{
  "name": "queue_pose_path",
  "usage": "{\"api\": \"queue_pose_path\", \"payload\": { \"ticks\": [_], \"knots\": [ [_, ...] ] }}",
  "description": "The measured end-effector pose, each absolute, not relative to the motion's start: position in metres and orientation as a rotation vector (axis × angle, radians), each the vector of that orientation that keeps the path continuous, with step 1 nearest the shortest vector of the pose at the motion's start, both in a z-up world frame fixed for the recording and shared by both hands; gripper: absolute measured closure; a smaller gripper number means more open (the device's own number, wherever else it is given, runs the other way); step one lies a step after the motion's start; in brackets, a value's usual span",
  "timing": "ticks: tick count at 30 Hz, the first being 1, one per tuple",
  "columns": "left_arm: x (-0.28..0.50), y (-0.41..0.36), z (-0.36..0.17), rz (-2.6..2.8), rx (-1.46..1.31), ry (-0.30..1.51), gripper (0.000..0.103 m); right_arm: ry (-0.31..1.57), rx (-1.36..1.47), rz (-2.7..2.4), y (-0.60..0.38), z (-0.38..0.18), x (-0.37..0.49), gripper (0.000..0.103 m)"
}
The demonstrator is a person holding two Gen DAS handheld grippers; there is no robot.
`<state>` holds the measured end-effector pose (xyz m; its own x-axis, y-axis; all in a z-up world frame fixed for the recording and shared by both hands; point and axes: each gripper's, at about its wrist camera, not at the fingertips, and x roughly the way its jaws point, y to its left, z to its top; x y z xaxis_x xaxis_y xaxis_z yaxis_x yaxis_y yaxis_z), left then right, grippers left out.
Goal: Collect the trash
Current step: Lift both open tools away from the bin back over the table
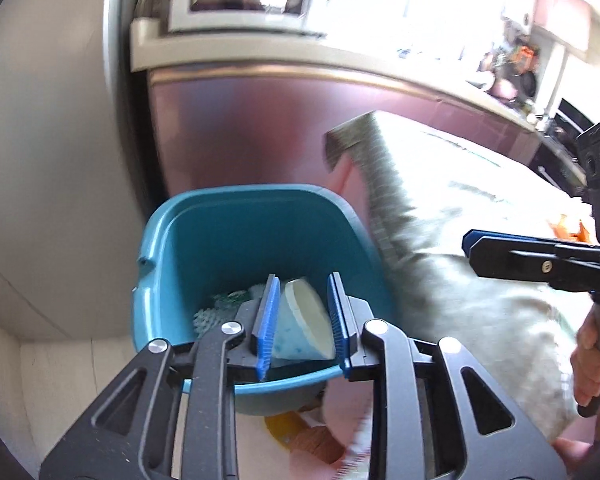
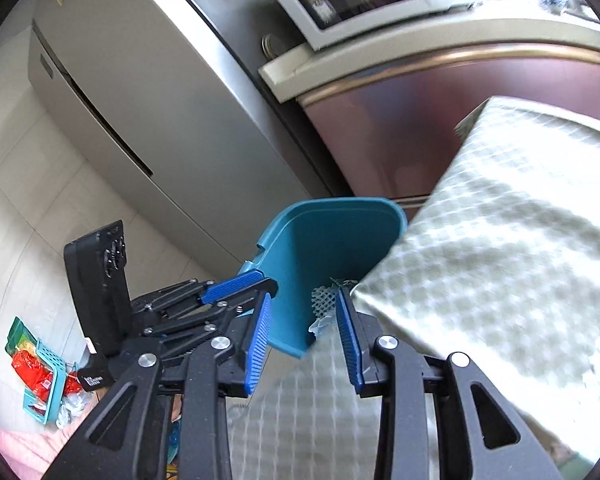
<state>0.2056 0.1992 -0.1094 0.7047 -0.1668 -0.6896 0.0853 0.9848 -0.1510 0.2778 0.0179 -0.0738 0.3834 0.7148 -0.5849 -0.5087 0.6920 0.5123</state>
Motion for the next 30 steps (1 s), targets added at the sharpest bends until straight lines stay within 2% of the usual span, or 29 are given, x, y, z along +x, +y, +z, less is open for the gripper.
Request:
{"api": "queue_pose_path", "payload": {
  "ticks": [5, 13, 27, 30],
  "knots": [
    [0.188, 0.166, -0.08, -0.248, -0.101, 0.702, 0.069, 0.805, 0.287, 0.721, -0.033, -0.059, 0.254, 0.065],
    [0.181, 0.079, -0.056, -0.445, -0.048, 0.663, 0.066, 0.707, 0.337, 0.516, -0.135, -0.044, 0.212, 0.065],
    [0.201, -0.08, -0.068, -0.685, 0.027, 0.752, 0.065, 0.618, 0.446, 0.188, -0.278, -0.046, 0.213, 0.065],
    [0.212, -0.107, -0.073, -0.717, 0.024, 0.783, 0.065, 0.632, 0.47, 0.188, -0.288, -0.05, 0.229, 0.059]
  ]
}}
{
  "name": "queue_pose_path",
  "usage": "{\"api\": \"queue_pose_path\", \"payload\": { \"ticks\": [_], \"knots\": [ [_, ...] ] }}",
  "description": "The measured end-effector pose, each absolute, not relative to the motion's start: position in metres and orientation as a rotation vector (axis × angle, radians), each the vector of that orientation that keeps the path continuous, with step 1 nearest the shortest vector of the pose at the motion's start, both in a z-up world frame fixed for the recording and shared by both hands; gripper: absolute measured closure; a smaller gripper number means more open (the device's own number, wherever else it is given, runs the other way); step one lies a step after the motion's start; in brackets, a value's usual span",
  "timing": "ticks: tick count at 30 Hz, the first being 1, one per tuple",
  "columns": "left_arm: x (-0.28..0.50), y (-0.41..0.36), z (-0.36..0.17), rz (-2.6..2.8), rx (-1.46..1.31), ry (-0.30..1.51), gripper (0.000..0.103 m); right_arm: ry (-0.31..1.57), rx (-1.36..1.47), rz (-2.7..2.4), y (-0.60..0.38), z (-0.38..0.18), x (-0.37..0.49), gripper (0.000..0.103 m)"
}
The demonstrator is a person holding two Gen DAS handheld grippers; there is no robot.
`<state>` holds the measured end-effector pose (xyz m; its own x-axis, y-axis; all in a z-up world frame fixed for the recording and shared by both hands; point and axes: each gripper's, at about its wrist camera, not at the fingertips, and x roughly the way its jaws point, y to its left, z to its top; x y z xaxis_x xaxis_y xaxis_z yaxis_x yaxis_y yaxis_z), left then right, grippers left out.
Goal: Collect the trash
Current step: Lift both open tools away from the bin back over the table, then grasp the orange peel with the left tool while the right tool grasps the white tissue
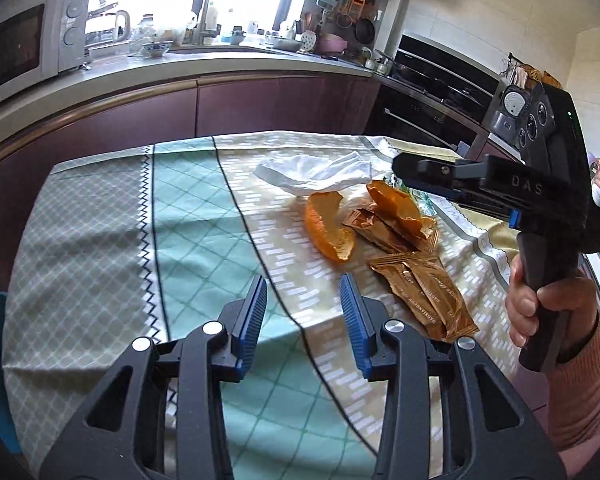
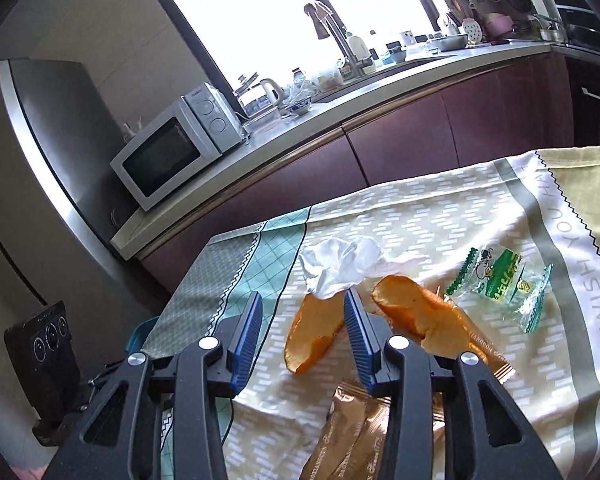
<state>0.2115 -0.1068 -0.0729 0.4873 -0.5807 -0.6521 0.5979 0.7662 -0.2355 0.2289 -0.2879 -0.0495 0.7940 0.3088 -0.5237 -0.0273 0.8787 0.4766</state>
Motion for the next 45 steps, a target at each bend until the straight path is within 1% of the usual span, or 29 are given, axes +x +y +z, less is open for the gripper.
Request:
{"api": "queue_pose_path", "payload": {
  "ticks": [5, 10, 13, 15, 17, 18, 20, 22, 24, 26, 35, 45],
  "knots": [
    [0.228, -0.143, -0.081, -0.739, 0.026, 0.832, 0.064, 0.68, 0.51, 0.199, -0.292, -0.062, 0.251, 0.058],
    [0.245, -0.163, -0.089, -0.735, 0.031, 0.871, 0.064, 0.696, 0.552, 0.213, -0.292, -0.071, 0.262, 0.058],
    [0.255, -0.17, -0.096, -0.727, 0.029, 0.902, 0.068, 0.704, 0.585, 0.216, -0.294, -0.076, 0.266, 0.058],
    [0.259, -0.173, -0.1, -0.725, 0.026, 0.92, 0.071, 0.707, 0.599, 0.219, -0.295, -0.078, 0.266, 0.063],
    [0.263, -0.174, -0.103, -0.732, 0.013, 0.934, 0.076, 0.711, 0.605, 0.224, -0.296, -0.08, 0.266, 0.082],
    [0.264, -0.174, -0.104, -0.734, 0.005, 0.94, 0.079, 0.712, 0.61, 0.226, -0.298, -0.081, 0.266, 0.086],
    [0.267, -0.173, -0.106, -0.732, -0.003, 0.942, 0.084, 0.708, 0.607, 0.226, -0.299, -0.082, 0.264, 0.097],
    [0.269, -0.172, -0.106, -0.73, -0.01, 0.944, 0.089, 0.694, 0.606, 0.234, -0.3, -0.08, 0.261, 0.099],
    [0.27, -0.17, -0.106, -0.728, -0.015, 0.943, 0.095, 0.686, 0.604, 0.241, -0.3, -0.079, 0.259, 0.1],
    [0.27, -0.168, -0.105, -0.724, -0.018, 0.938, 0.096, 0.658, 0.591, 0.263, -0.298, -0.071, 0.254, 0.101],
    [0.26, -0.147, -0.092, -0.719, -0.033, 0.894, 0.097, 0.581, 0.533, 0.319, -0.289, -0.041, 0.239, 0.101],
    [0.228, -0.083, -0.066, -0.69, -0.056, 0.824, 0.098, 0.561, 0.48, 0.409, -0.259, -0.021, 0.23, 0.101]
  ]
}}
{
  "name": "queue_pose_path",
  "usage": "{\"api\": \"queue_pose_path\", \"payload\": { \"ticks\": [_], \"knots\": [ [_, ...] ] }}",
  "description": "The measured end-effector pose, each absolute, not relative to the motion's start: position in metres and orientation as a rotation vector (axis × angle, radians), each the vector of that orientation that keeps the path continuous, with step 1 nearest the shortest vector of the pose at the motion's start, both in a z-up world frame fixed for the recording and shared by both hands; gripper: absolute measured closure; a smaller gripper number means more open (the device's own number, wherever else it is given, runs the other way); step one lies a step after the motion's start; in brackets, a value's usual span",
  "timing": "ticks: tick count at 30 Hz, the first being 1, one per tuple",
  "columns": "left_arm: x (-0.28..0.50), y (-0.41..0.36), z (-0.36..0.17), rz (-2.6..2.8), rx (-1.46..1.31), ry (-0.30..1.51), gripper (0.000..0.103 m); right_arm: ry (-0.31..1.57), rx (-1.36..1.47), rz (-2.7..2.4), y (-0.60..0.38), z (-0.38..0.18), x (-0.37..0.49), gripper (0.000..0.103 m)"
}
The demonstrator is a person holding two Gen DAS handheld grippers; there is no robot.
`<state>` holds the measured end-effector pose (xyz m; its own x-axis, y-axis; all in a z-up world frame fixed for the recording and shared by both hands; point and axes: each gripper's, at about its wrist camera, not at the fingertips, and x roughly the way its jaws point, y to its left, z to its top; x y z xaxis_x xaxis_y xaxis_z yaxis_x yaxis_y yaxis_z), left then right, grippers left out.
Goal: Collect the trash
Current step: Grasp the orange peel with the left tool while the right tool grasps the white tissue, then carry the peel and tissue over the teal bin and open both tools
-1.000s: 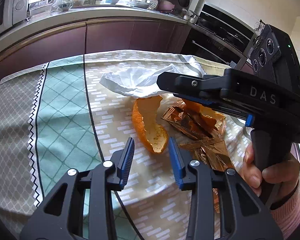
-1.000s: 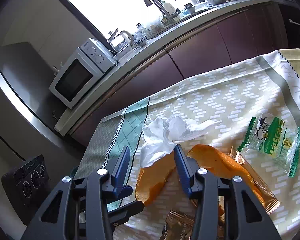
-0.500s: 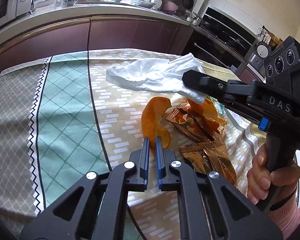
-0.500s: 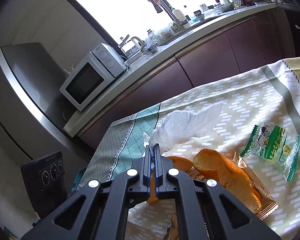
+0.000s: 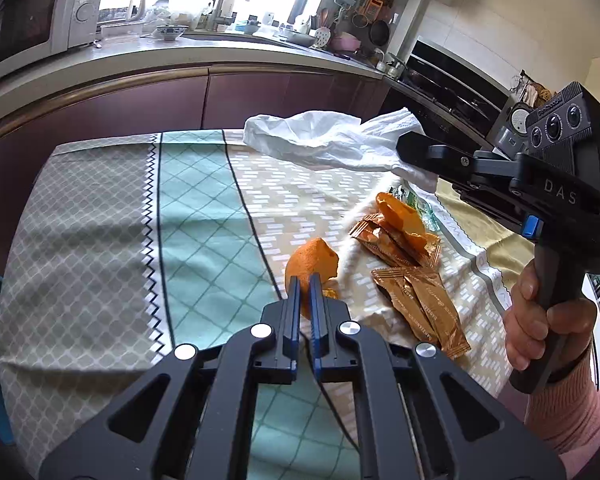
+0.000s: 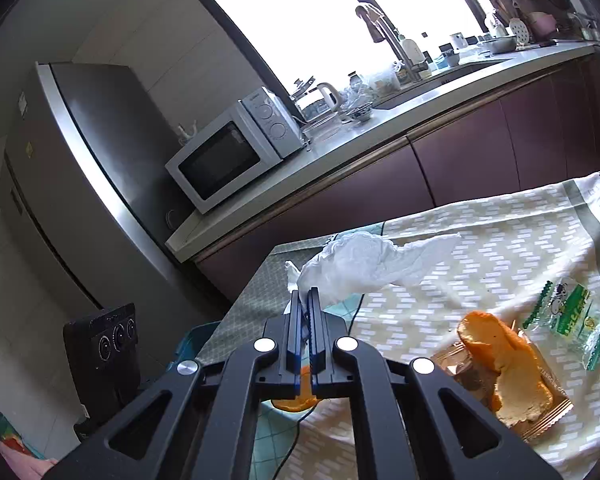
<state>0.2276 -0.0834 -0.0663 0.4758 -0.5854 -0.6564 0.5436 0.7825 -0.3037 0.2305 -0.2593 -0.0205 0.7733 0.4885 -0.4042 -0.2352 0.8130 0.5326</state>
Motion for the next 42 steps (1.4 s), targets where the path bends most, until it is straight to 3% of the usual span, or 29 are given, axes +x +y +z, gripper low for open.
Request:
{"api": "queue_pose_path", "payload": {
  "ticks": [13, 21, 24, 25, 28, 34, 42],
  "knots": [
    [0.197, -0.005, -0.074, -0.634, -0.013, 0.83, 0.097, 0.595, 0.425, 0.51, -0.208, -0.018, 0.23, 0.101],
    [0.206, -0.005, -0.097, -0.597, -0.007, 0.887, 0.08, 0.634, 0.415, 0.519, -0.196, -0.026, 0.231, 0.101],
    [0.21, -0.008, -0.105, -0.611, -0.022, 0.911, 0.08, 0.643, 0.41, 0.523, -0.192, -0.028, 0.232, 0.101],
    [0.209, -0.01, -0.106, -0.618, -0.026, 0.916, 0.091, 0.646, 0.409, 0.524, -0.191, -0.029, 0.232, 0.101],
    [0.208, -0.012, -0.106, -0.612, -0.028, 0.908, 0.097, 0.65, 0.406, 0.529, -0.188, -0.03, 0.233, 0.101],
    [0.199, 0.008, -0.085, -0.587, -0.045, 0.841, 0.098, 0.651, 0.377, 0.571, -0.172, -0.024, 0.237, 0.101],
    [0.187, 0.094, -0.059, -0.441, -0.112, 0.77, 0.098, 0.661, 0.318, 0.697, -0.114, -0.014, 0.254, 0.101]
  ]
}}
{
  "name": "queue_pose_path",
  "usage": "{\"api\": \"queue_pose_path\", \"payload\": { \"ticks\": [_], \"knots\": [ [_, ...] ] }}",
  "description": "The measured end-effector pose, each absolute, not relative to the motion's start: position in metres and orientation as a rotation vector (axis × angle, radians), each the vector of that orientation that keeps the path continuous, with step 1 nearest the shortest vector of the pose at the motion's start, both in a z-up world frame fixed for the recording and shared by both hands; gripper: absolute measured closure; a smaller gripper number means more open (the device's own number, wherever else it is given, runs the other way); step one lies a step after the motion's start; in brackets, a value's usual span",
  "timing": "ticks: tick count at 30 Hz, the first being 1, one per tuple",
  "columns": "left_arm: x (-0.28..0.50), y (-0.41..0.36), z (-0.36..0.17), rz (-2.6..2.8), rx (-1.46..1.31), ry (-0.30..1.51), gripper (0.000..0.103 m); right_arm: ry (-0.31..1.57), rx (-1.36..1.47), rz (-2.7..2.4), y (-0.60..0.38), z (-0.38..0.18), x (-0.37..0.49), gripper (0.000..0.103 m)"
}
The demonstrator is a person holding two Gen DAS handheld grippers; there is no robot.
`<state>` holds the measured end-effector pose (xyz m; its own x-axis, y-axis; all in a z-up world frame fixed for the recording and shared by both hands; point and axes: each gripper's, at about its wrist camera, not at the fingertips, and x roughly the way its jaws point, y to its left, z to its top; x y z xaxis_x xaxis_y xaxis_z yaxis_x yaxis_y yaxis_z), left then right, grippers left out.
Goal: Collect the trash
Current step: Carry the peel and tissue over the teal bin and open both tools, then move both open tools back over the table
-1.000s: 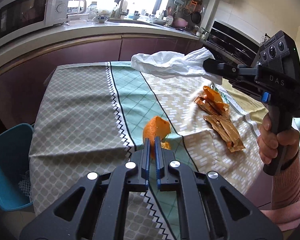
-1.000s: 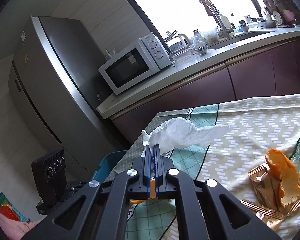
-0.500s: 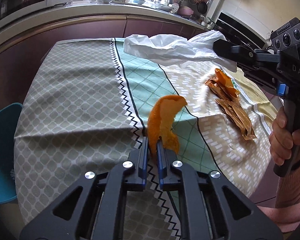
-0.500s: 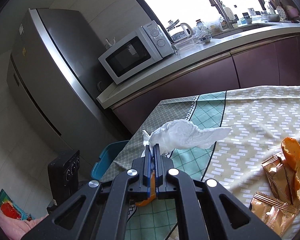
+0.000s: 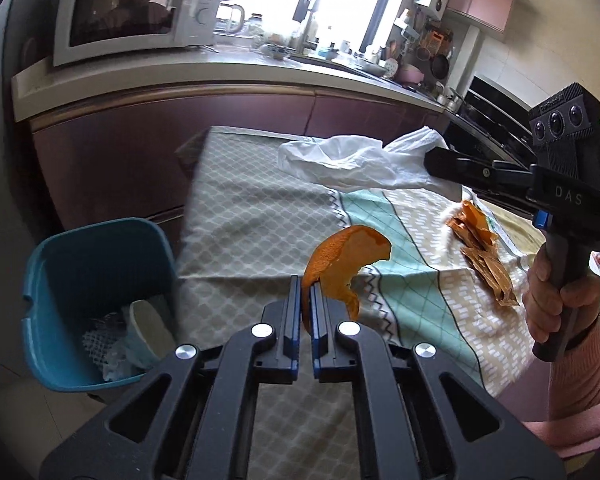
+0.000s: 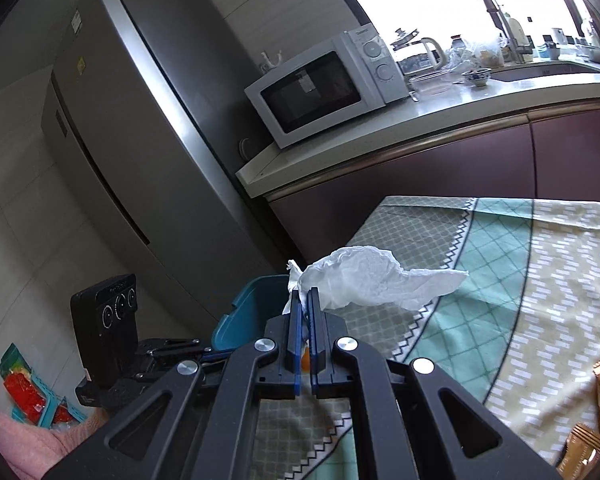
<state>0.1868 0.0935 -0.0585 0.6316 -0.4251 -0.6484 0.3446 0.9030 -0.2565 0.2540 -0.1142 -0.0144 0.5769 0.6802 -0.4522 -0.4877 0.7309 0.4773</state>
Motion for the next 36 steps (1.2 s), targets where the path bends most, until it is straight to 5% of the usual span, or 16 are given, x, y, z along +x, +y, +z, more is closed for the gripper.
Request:
{"api": "queue_pose_path", "payload": {
  "ticks": [12, 25, 28, 31, 36],
  "knots": [
    [0.186, 0.229, -0.086, -0.136, -0.176, 0.826, 0.098, 0.808, 0.212, 0.899, 0.019, -0.037, 0.303, 0.101],
    [0.217, 0.261, -0.155, -0.043, -0.21, 0.974, 0.096, 1.03, 0.125, 0.858, 0.117, -0.1, 0.346, 0.1],
    [0.223, 0.263, -0.162, -0.03, -0.213, 0.989, 0.087, 1.091, 0.117, 0.84, 0.131, -0.113, 0.355, 0.09],
    [0.223, 0.263, -0.164, -0.022, -0.209, 0.981, 0.081, 1.1, 0.134, 0.823, 0.13, -0.112, 0.362, 0.066],
    [0.225, 0.258, -0.162, -0.015, -0.199, 0.964, 0.075, 1.08, 0.131, 0.823, 0.118, -0.109, 0.354, 0.068]
  ]
}}
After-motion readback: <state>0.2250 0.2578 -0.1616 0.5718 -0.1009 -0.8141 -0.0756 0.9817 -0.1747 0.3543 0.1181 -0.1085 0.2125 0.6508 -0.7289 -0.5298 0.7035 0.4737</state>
